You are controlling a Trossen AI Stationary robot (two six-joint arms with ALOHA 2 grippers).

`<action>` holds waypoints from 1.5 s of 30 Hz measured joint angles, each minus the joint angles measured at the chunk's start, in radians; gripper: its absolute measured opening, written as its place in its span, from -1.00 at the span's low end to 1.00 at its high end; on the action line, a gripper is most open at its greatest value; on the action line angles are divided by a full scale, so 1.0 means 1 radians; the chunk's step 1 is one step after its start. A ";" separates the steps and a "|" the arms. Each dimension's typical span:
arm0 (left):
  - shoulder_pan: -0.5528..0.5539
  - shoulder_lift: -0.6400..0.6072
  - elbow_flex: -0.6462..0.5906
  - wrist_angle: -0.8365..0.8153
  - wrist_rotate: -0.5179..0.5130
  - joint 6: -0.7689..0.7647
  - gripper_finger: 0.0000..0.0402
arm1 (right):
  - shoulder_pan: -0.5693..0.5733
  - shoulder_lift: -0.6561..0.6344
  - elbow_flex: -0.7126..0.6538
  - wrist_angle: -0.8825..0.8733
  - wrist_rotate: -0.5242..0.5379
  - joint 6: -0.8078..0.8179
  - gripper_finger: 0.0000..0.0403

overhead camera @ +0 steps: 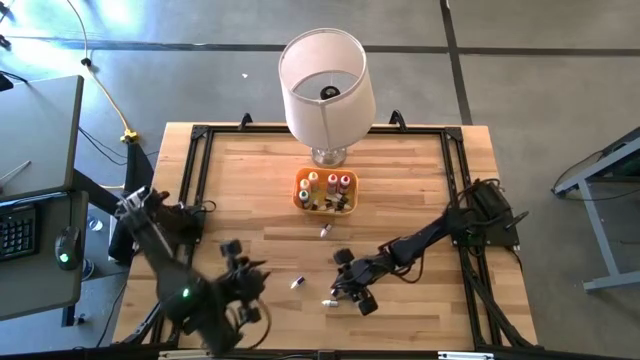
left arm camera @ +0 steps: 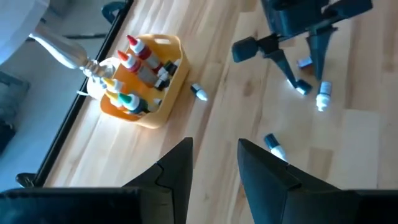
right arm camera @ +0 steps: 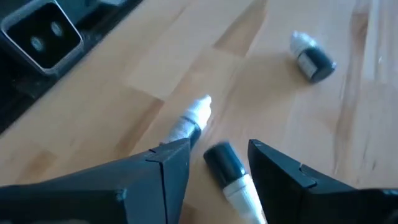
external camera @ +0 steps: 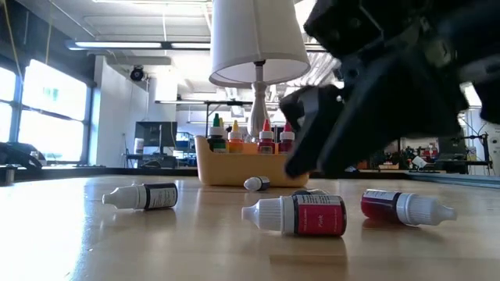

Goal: Pick & Place food coloring
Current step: Put the blue food coloring bottle into the yellow bin

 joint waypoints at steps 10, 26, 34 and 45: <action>-0.115 -0.002 -0.276 -0.001 -0.103 -0.418 -0.40 | -0.001 0.025 0.000 -0.051 0.083 -0.046 -0.23; -0.024 -0.002 -0.479 0.090 -0.062 -0.656 -0.40 | -0.042 0.025 0.000 -0.033 -0.031 -0.047 -0.70; 0.065 -0.002 -0.482 0.154 -0.043 -0.611 -0.40 | -0.042 -0.012 0.000 0.026 0.240 -0.086 -0.61; 0.172 -0.002 -0.482 0.232 0.053 -0.516 -0.40 | -0.150 -0.247 0.000 -0.199 0.739 -0.128 -0.64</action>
